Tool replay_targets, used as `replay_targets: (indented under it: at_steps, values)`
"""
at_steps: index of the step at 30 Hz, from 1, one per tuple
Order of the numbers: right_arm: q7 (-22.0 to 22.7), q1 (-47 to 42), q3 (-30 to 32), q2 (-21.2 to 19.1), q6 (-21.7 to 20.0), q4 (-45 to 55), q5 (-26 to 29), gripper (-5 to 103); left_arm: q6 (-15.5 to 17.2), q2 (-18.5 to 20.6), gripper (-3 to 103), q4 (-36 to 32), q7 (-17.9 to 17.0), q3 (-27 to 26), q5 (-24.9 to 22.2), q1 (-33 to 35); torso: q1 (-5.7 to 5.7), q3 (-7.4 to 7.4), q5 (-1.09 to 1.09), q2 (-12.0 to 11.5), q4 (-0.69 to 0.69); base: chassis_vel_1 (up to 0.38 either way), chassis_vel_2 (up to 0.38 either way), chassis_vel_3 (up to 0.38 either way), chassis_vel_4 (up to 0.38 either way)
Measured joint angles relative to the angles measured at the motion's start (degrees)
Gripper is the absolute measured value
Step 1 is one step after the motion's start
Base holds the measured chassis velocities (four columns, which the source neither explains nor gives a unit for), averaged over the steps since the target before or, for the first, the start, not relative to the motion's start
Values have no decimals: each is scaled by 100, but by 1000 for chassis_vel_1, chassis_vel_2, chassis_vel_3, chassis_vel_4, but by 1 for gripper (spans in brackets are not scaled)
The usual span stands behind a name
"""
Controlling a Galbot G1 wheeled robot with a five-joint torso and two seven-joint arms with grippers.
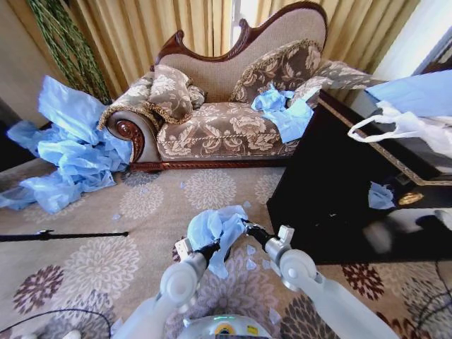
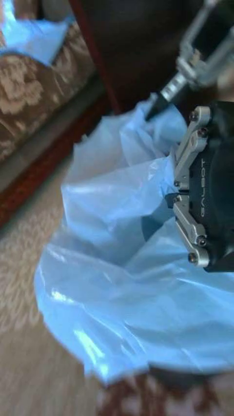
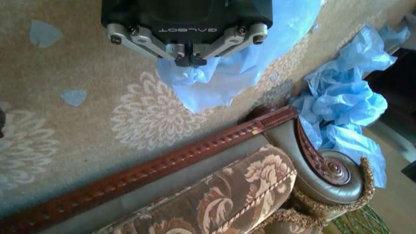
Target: Place a garbage bag over the trash bin.
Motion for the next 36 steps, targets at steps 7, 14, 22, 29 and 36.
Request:
replay_targets:
  at_steps: [7,14,22,29,36]
  values:
    - [-8,10,-1,-26,5,3,-13,0,-49,-210,0,336,481,456,-9,-480,0,0,1,0,-1,0,0,0,0]
    - [-65,-84,129,-6,9,29,-7,0,-336,-449,0,967,1024,523,-139,-931,0,0,1,0,-1,0,0,0,0]
    - [-186,-175,190,-13,8,77,-7,0,-696,-579,0,1261,1208,115,-128,-714,0,0,0,0,0,0,0,0,0]
    - [-291,-230,253,-85,4,102,-7,0,-944,-507,0,837,1137,-356,-112,-14,0,-1,1,0,1,0,0,0,0]
    - [-419,-323,419,-126,-6,71,2,0,-1155,-289,0,577,921,-614,20,37,0,-1,-1,0,-1,0,0,0,0]
